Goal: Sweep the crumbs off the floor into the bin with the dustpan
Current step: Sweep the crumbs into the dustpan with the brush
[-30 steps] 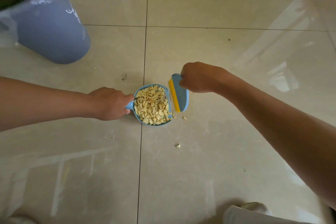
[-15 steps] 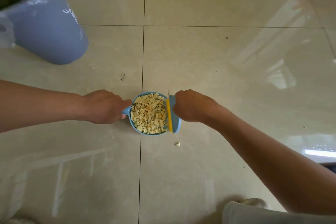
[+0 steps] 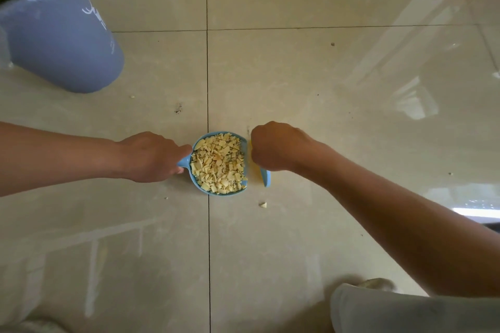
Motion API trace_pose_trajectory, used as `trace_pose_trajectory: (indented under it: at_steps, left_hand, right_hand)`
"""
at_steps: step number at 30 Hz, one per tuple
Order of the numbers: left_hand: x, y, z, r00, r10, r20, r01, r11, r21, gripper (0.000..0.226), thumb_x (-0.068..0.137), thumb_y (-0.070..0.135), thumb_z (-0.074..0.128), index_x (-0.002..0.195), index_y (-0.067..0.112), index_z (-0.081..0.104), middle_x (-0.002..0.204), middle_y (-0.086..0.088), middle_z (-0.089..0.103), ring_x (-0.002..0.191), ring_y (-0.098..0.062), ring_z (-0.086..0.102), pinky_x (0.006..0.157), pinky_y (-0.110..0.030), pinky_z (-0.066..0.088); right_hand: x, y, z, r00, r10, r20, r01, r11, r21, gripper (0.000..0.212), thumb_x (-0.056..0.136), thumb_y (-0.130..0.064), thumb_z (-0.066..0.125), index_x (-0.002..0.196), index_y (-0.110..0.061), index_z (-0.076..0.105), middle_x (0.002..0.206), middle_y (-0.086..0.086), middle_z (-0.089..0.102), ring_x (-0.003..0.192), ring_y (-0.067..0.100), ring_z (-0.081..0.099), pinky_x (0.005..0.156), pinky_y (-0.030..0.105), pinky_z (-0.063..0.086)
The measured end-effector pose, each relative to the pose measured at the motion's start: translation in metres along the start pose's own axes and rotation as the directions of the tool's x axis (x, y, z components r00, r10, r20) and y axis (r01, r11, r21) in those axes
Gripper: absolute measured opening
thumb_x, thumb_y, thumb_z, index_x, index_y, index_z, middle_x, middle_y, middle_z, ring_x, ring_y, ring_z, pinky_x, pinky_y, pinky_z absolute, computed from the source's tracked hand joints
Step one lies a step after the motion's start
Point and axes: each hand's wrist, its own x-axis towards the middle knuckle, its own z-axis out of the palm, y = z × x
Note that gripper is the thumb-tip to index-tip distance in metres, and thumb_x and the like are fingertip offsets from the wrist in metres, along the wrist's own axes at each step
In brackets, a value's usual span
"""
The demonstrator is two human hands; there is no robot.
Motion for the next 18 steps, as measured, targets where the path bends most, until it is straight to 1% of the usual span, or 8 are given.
trace_pose_trajectory:
  at_steps: [2,4,7,10,13,15,17,18]
  left_hand:
    - [-0.001,0.001,0.000,1.000,0.003,-0.002,-0.003,1.000,0.006,0.037,0.099,0.049,0.040,0.128,0.026,0.038,0.093,0.002,0.057,0.088,-0.022,0.060,0.074,-0.032,0.040]
    - [-0.003,0.000,0.002,1.000,0.010,-0.004,-0.010,1.000,-0.002,0.036,0.099,0.050,0.039,0.126,0.026,0.038,0.095,0.001,0.057,0.095,-0.022,0.063,0.077,-0.033,0.044]
    - [-0.006,-0.003,0.004,1.000,0.018,-0.021,-0.018,1.000,0.020,0.035,0.099,0.050,0.039,0.125,0.026,0.039,0.102,0.001,0.062,0.087,-0.021,0.059,0.076,-0.031,0.042]
    - [-0.008,-0.004,0.004,1.000,0.010,-0.014,-0.010,0.999,0.041,0.035,0.099,0.050,0.038,0.124,0.026,0.040,0.095,0.002,0.059,0.077,-0.017,0.049,0.073,-0.030,0.040]
    - [-0.011,-0.007,0.005,1.000,0.023,-0.005,-0.023,0.997,0.073,0.034,0.100,0.051,0.037,0.122,0.025,0.040,0.088,0.007,0.053,0.076,-0.019,0.051,0.071,-0.030,0.039]
    - [-0.014,-0.009,0.007,0.998,0.055,-0.018,-0.052,0.993,0.109,0.035,0.099,0.051,0.037,0.124,0.025,0.039,0.096,0.005,0.061,0.082,-0.021,0.061,0.070,-0.031,0.040]
    - [-0.016,-0.012,0.009,0.995,0.091,-0.027,-0.088,0.989,0.119,0.036,0.099,0.050,0.037,0.125,0.026,0.039,0.105,0.003,0.066,0.090,-0.021,0.065,0.072,-0.032,0.044]
    - [-0.016,-0.012,0.010,0.993,0.114,-0.033,-0.109,0.987,0.120,0.035,0.099,0.050,0.038,0.125,0.026,0.039,0.105,0.003,0.067,0.090,-0.022,0.066,0.073,-0.033,0.046]
  right_hand:
    - [0.004,-0.007,0.002,0.999,-0.045,-0.004,0.045,0.998,0.039,0.014,0.092,-0.014,0.045,0.077,-0.012,0.047,0.071,-0.001,0.045,0.078,0.024,0.053,0.063,0.030,0.039]
    - [0.005,-0.008,0.002,0.998,-0.063,-0.012,0.064,0.995,0.082,0.013,0.092,-0.014,0.046,0.080,-0.010,0.050,0.078,0.003,0.051,0.077,0.024,0.053,0.056,0.027,0.037]
    - [-0.002,-0.002,-0.001,0.998,-0.036,-0.044,0.043,0.988,0.146,0.017,0.094,-0.015,0.046,0.093,-0.004,0.059,0.086,0.007,0.056,0.075,0.024,0.052,0.048,0.025,0.033]
    - [-0.017,0.015,-0.006,0.998,0.014,-0.061,-0.003,0.983,0.186,0.018,0.093,-0.016,0.045,0.092,-0.005,0.059,0.084,0.008,0.059,0.074,0.024,0.053,0.051,0.028,0.034]
    - [-0.041,0.030,-0.007,0.997,0.067,-0.025,-0.062,0.985,0.163,0.013,0.093,-0.018,0.045,0.087,-0.011,0.054,0.082,0.004,0.057,0.072,0.024,0.056,0.052,0.029,0.036]
    - [-0.057,0.032,0.000,0.994,0.100,0.039,-0.104,0.990,0.098,0.012,0.093,-0.019,0.045,0.096,-0.012,0.055,0.095,0.007,0.059,0.085,0.029,0.060,0.057,0.029,0.037]
    - [-0.067,0.029,0.016,0.989,0.109,0.105,-0.117,0.990,0.078,0.023,0.095,-0.019,0.044,0.114,-0.009,0.052,0.109,0.012,0.062,0.098,0.033,0.062,0.066,0.030,0.038]
    - [-0.069,0.026,0.025,0.987,0.099,0.129,-0.112,0.989,0.095,0.030,0.095,-0.019,0.042,0.123,-0.007,0.047,0.111,0.013,0.062,0.097,0.034,0.061,0.068,0.031,0.038]
